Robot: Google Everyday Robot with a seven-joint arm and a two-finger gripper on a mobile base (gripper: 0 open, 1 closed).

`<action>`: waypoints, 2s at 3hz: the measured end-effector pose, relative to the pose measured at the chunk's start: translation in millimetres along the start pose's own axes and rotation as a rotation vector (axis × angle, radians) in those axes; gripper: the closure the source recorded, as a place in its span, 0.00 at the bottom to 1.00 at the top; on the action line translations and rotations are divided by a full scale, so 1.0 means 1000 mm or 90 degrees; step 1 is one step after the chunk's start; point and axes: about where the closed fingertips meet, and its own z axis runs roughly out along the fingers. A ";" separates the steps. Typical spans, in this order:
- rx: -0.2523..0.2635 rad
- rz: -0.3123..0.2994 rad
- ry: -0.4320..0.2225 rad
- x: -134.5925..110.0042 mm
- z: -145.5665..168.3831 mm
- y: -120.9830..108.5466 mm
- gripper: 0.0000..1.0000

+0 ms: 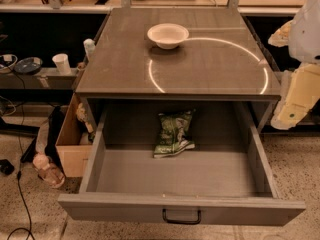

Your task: Pick green jalapeno chip bag from top drawer and place on counter

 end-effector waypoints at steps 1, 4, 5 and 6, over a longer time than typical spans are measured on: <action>0.000 0.000 0.000 0.000 0.000 0.000 0.00; 0.031 0.030 -0.039 0.011 0.028 0.010 0.00; 0.029 0.040 -0.065 0.015 0.057 0.010 0.00; 0.013 0.041 -0.089 0.014 0.092 0.008 0.00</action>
Offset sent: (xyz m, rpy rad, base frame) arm -0.0084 0.0007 -0.0047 0.0204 -0.0422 0.0035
